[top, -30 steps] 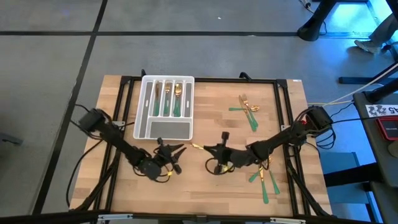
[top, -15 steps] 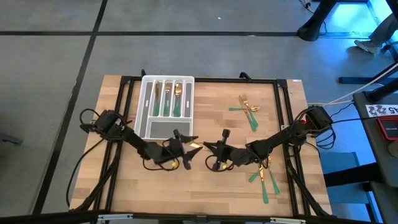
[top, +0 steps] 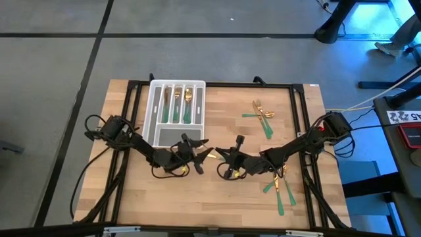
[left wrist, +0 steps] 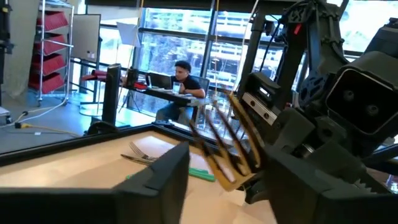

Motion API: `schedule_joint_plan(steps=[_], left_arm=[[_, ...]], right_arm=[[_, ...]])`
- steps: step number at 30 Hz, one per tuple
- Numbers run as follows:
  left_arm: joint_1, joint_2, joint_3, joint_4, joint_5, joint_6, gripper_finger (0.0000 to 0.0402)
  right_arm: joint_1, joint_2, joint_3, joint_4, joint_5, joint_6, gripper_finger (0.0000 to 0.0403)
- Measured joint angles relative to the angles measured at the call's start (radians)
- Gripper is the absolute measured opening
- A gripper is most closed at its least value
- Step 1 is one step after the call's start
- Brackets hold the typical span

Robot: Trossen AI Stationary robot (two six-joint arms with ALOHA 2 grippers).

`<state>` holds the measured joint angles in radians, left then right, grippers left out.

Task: Sort silverware
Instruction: Put the green fork into the white cutlery tray

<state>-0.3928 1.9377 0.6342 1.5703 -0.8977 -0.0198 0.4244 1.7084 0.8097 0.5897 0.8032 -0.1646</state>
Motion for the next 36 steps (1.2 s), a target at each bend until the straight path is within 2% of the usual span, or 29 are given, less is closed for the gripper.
schedule_joint_plan(steps=[4, 7, 10, 12, 16, 19, 23, 26, 29, 32, 34, 36], left_arm=[[-0.002, 0.0, 0.0, -0.002, 0.007, 0.003, 0.0114], [-0.003, 0.0, 0.002, 0.001, 0.064, 0.005, 0.0073], [-0.003, 0.0, 0.003, 0.0, 0.12, 0.028, 0.004], [-0.003, 0.0, 0.0, 0.0, 0.118, 0.054, 0.0024], [-0.008, 0.0, 0.0, 0.001, 0.132, 0.087, 0.0003], [-0.017, 0.0, 0.0, -0.005, 0.14, 0.107, 0.0001], [-0.026, 0.0, 0.0, -0.018, 0.141, 0.12, 0.0], [-0.044, -0.009, 0.0, -0.053, 0.142, 0.154, 0.0], [-0.081, -0.092, 0.0, -0.26, 0.136, 0.175, 0.0001], [-0.139, -0.241, 0.02, -0.67, 0.1, 0.122, 0.0004], [-0.187, -0.338, 0.057, -1.018, 0.103, -0.01, 0.0004], [-0.236, -0.42, 0.1, -1.347, 0.124, -0.224, 0.0005]], right_arm=[[0.0, 0.007, 0.002, 0.003, -0.001, 0.002, 0.0], [-0.001, 0.007, 0.002, 0.001, -0.025, 0.002, 0.0], [-0.001, 0.008, 0.002, -0.001, -0.062, 0.002, 0.0003], [-0.002, 0.008, 0.002, -0.01, -0.086, 0.003, 0.0006], [-0.013, 0.008, 0.002, -0.014, -0.198, 0.003, 0.0015], [-0.021, 0.008, 0.002, -0.015, -0.211, 0.0, 0.0031], [-0.019, 0.004, 0.002, -0.028, -0.193, -0.02, 0.0072], [-0.018, -0.018, 0.001, -0.098, -0.194, -0.048, 0.0102], [-0.01, -0.054, 0.001, -0.197, -0.195, -0.047, 0.0123], [0.002, -0.082, 0.0, -0.287, -0.206, -0.047, 0.0134], [0.005, -0.093, 0.0, -0.314, -0.215, -0.035, 0.0137], [0.01, -0.097, 0.0, -0.337, -0.221, -0.015, 0.0138]])
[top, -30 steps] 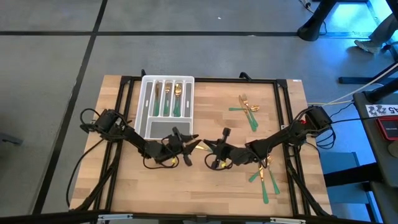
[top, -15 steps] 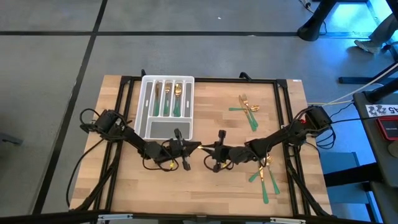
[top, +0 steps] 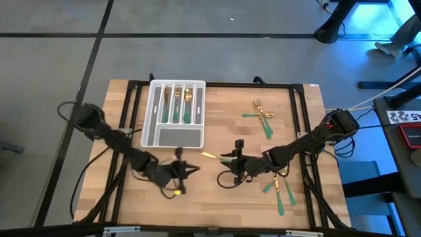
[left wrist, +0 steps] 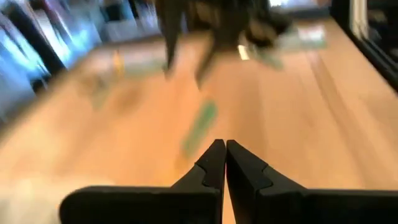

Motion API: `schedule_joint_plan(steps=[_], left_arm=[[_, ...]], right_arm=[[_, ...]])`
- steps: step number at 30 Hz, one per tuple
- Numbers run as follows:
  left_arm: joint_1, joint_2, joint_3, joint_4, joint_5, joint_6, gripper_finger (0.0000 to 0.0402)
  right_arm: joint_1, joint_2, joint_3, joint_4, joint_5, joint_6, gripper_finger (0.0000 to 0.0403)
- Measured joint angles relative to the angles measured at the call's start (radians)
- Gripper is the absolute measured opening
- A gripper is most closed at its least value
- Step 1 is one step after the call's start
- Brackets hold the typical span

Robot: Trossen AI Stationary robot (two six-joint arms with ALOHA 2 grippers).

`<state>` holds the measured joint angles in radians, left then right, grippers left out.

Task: Sort silverware
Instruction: Put the green fork into the white cutlery tray

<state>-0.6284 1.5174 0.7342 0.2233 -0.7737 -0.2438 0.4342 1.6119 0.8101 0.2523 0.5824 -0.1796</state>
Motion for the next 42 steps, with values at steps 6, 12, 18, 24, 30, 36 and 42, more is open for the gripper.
schedule_joint_plan(steps=[6, 12, 18, 24, 30, 36, 42], left_arm=[[-0.159, -0.106, 0.052, -0.597, 0.044, -0.557, 0.0005], [-0.218, -0.094, 0.017, -0.889, 0.027, -0.9, 0.003], [-0.181, -0.094, -0.101, -0.884, 0.014, -1.169, 0.0118], [-0.162, -0.094, -0.186, -0.767, 0.023, -1.193, 0.0196], [-0.128, -0.094, -0.239, -0.685, 0.057, -1.087, 0.0183], [-0.101, -0.094, -0.283, -0.61, 0.083, -1.062, 0.0141], [-0.107, -0.097, -0.306, -0.496, 0.125, -0.951, 0.0105]], right_arm=[[-0.003, 0.0, 0.0, -0.028, 0.0, 0.024, 0.0138], [-0.002, 0.001, 0.0, -0.028, 0.0, 0.025, 0.0138], [-0.002, 0.001, 0.0, -0.025, -0.024, 0.042, 0.0138], [-0.002, 0.001, 0.0, -0.025, -0.052, 0.045, 0.0138], [-0.002, 0.001, 0.0, -0.023, -0.052, 0.045, 0.0138], [-0.002, 0.001, 0.0, -0.023, -0.052, 0.056, 0.0138], [-0.002, 0.001, 0.0, -0.023, -0.052, 0.056, 0.0138]])
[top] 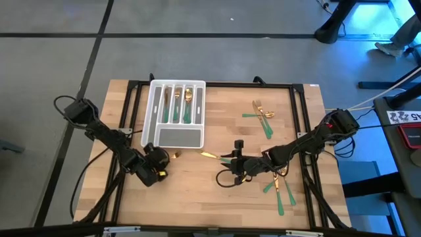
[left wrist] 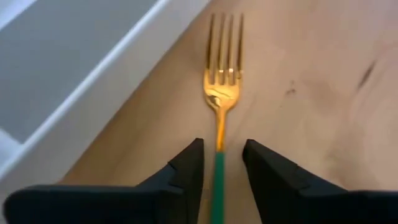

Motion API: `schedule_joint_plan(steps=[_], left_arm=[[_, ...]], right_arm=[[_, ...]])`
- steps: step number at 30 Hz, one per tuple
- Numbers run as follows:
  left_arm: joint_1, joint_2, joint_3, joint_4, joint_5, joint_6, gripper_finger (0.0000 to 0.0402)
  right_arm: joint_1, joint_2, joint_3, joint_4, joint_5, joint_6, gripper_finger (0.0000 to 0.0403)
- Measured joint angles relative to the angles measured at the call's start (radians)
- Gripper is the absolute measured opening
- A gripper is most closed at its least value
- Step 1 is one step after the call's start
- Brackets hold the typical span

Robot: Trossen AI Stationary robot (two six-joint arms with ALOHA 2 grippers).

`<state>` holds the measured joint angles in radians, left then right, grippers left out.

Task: Sort silverware
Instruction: Put the green fork into the white cutlery tray

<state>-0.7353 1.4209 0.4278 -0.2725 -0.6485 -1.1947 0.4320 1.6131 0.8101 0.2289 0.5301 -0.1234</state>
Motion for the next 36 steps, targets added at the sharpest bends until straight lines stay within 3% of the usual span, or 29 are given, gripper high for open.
schedule_joint_plan(steps=[8, 13, 15, 17, 26, 28, 30, 33, 36], left_arm=[[0.001, -0.001, 0.006, 0.026, 0.098, 0.01, 0.0011], [0.002, 0.004, 0.061, 0.011, 0.15, 0.031, 0.0005], [-0.003, 0.006, 0.107, 0.057, 0.23, 0.058, 0.0003], [-0.006, 0.004, 0.145, 0.108, 0.228, 0.107, 0.0003], [0.024, 0.005, 0.247, 0.384, -0.235, 0.385, 0.0001], [0.066, 0.002, 0.263, 0.395, -0.334, 0.416, 0.0], [0.144, -0.01, 0.268, 0.393, -0.349, 0.423, 0.0], [0.319, -0.046, 0.268, 0.356, -0.247, 0.521, 0.0], [0.536, -0.099, 0.268, 0.295, -0.073, 0.608, 0.0]], right_arm=[[0.056, -0.015, 0.0, -0.117, 0.034, -0.018, 0.0138], [0.151, -0.081, 0.0, -0.321, 0.173, 0.068, 0.0138], [0.184, -0.111, 0.0, -0.392, 0.235, 0.126, 0.0138], [0.212, -0.138, 0.0, -0.445, 0.284, 0.176, 0.0138], [0.255, -0.167, 0.0, -0.504, 0.361, 0.222, 0.0138], [0.255, -0.167, 0.0, -0.517, 0.36, 0.225, 0.0138], [0.255, -0.167, 0.0, -0.531, 0.36, 0.226, 0.0138], [0.255, -0.167, 0.0, -0.534, 0.361, 0.225, 0.0138], [0.255, -0.167, 0.0, -0.55, 0.36, 0.239, 0.0138]])
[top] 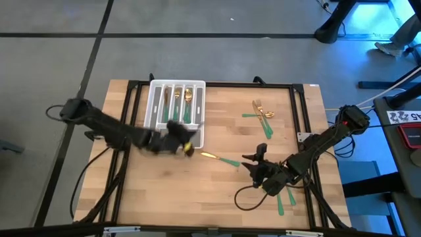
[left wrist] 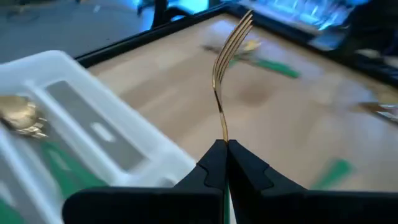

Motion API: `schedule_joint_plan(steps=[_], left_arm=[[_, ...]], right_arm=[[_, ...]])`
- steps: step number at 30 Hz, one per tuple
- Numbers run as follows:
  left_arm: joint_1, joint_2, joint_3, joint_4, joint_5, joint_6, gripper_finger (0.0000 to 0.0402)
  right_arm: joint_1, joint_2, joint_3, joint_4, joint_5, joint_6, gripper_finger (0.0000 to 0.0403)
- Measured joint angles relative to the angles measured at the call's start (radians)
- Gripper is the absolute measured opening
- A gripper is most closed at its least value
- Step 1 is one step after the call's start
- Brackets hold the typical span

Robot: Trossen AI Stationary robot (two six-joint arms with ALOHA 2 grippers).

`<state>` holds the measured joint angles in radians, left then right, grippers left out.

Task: Sort silverware
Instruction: Put the green fork into the white cutlery tray

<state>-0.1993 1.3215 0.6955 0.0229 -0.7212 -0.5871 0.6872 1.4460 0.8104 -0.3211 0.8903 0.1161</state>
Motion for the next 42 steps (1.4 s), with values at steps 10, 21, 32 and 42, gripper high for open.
schedule_joint_plan(steps=[10, 21, 32, 42], left_arm=[[0.614, -0.072, -0.012, -0.097, 0.381, 0.07, 0.0], [0.838, -0.05, -0.189, 0.094, 0.439, -0.121, 0.0], [0.837, 0.068, -0.196, 0.124, 0.418, -0.153, 0.0], [0.85, 0.109, -0.196, 0.15, 0.411, -0.127, 0.0033]], right_arm=[[0.001, 0.0, 0.0, -0.132, 0.008, 0.191, 0.0138], [0.001, 0.0, 0.0, -0.132, 0.04, 0.189, 0.0138], [0.0, 0.0, 0.0, -0.131, 0.067, 0.163, 0.0138], [0.0, 0.0, 0.0, -0.13, 0.06, 0.166, 0.0138]])
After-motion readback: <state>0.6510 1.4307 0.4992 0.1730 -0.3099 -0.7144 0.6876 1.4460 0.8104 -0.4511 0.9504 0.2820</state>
